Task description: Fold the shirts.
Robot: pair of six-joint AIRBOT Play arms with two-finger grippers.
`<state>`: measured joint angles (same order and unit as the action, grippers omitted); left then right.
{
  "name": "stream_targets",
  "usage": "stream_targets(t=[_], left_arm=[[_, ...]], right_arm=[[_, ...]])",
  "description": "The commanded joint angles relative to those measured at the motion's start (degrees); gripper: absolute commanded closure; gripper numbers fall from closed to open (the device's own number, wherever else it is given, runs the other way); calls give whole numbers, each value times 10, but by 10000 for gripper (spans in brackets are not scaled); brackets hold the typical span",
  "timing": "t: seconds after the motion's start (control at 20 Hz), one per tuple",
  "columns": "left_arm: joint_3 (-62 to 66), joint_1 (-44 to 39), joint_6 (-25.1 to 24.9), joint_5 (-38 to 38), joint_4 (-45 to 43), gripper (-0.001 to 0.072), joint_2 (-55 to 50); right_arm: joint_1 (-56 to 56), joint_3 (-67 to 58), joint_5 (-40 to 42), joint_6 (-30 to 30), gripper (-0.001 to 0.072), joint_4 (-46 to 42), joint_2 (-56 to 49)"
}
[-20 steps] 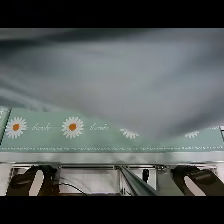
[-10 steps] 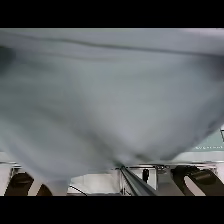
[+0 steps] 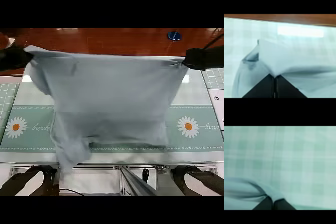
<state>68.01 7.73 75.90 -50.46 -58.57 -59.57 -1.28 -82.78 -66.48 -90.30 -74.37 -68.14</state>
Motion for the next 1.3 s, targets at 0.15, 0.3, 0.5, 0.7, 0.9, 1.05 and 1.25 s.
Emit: stream_targets(t=[0.15,0.3,0.5,0.7,0.9,1.05,1.25], left_arm=[[38,-57,-1,120,51,687,-223],[62,-64,-1,115,85,677,-270],[97,-21,-2,20,71,200,-270],[125,116,-2,-240,-28,200,-255],[-108,221,-9,-241,-10,200,-137],[-275,259,-9,-240,-3,200,-81],[-364,261,-19,-246,20,200,-71]], right_arm=[[-44,-100,93,35,687,176,-236],[-55,-129,97,5,635,226,-298],[-111,-130,40,23,305,257,-293],[-206,-120,-125,80,305,127,-230],[-242,79,-67,57,305,67,-100],[-229,279,0,90,306,161,12],[-196,437,49,103,305,199,118]])
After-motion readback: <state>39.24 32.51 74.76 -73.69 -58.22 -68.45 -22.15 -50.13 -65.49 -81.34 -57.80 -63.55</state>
